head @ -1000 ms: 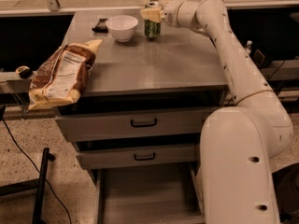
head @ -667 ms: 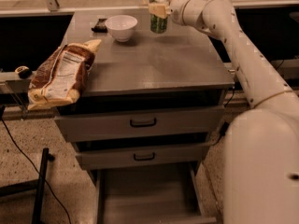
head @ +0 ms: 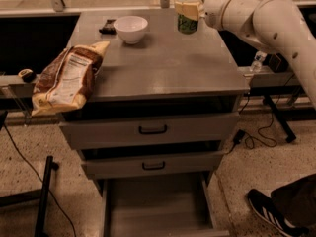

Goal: Place green can into bottom drawer

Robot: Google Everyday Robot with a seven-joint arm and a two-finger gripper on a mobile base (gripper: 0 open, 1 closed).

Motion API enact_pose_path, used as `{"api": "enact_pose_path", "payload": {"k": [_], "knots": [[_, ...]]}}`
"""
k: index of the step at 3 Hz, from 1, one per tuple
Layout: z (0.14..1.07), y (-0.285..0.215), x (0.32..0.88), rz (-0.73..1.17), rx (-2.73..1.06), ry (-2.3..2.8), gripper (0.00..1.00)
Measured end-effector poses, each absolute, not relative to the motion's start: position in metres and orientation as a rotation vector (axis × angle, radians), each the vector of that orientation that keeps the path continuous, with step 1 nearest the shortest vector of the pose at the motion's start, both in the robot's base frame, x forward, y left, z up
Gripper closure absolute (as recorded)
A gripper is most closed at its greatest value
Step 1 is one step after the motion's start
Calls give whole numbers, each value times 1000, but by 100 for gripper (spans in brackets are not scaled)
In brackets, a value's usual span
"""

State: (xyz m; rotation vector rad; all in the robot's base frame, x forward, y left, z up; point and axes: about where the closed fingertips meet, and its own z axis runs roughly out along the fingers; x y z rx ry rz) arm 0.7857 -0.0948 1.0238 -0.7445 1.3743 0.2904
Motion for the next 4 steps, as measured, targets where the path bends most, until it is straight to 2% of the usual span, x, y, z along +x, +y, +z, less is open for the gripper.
{"api": "enact_pose_path", "payload": {"k": [1,2,3,4], "knots": [[968,-72,721,413,-895,1394,100],[930,-36,681,633,-1010,1304,100],[915,-29,667,710,-1070,1275,100],[915,-29,667,710,-1070,1275,100]]}}
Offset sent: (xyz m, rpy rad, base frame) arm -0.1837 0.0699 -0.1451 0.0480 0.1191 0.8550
